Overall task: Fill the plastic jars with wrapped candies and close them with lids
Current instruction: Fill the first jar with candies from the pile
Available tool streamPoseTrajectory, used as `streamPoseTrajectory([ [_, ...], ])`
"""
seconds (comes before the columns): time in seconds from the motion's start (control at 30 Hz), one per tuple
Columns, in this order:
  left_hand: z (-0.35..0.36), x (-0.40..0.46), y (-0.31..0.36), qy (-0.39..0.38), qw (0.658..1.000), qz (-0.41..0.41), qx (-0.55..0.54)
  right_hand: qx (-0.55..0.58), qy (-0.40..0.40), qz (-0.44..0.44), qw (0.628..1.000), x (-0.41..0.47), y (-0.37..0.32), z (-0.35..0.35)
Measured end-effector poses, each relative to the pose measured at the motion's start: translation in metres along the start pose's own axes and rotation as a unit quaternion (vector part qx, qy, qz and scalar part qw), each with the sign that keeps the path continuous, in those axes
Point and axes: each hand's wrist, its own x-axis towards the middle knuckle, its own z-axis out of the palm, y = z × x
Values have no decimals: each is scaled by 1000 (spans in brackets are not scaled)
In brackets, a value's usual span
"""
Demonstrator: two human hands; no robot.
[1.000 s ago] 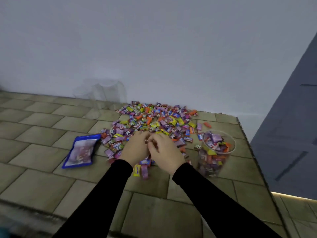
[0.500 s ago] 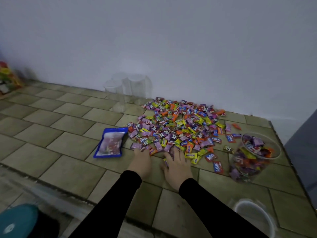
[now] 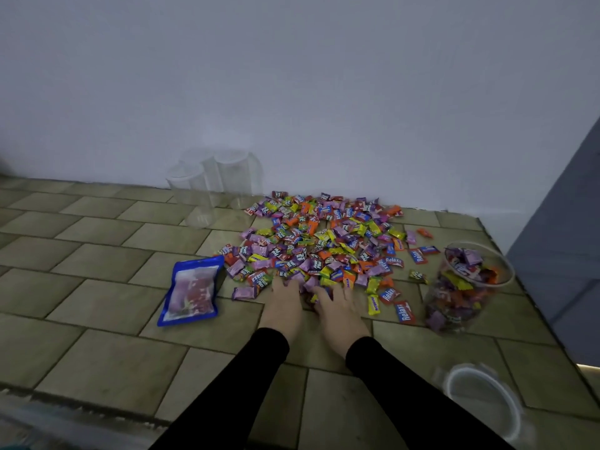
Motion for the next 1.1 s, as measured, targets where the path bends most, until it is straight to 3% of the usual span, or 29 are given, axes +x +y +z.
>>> streamPoseTrajectory([
  [0.23,-11,11,-2,-30,999,-5,-15,0,-36,-2,999,17,-1,-4],
  [0.33,-10,12,-4,-8,999,17,-47,21,-44,5,999,19,-1,-11],
  [0.43,-9,13,-5,28,996,25,-81,33,-9,1,999,25,5,-17],
  [0.73,-39,23,25,112,975,46,-185,242,104,30,964,35,-5,-75],
  [0.93,-59,27,66,161,943,97,-274,251,211,-23,944,32,-4,-137],
  [1.1,-63,26,113,150,924,147,-318,210,275,-30,938,23,18,-173],
])
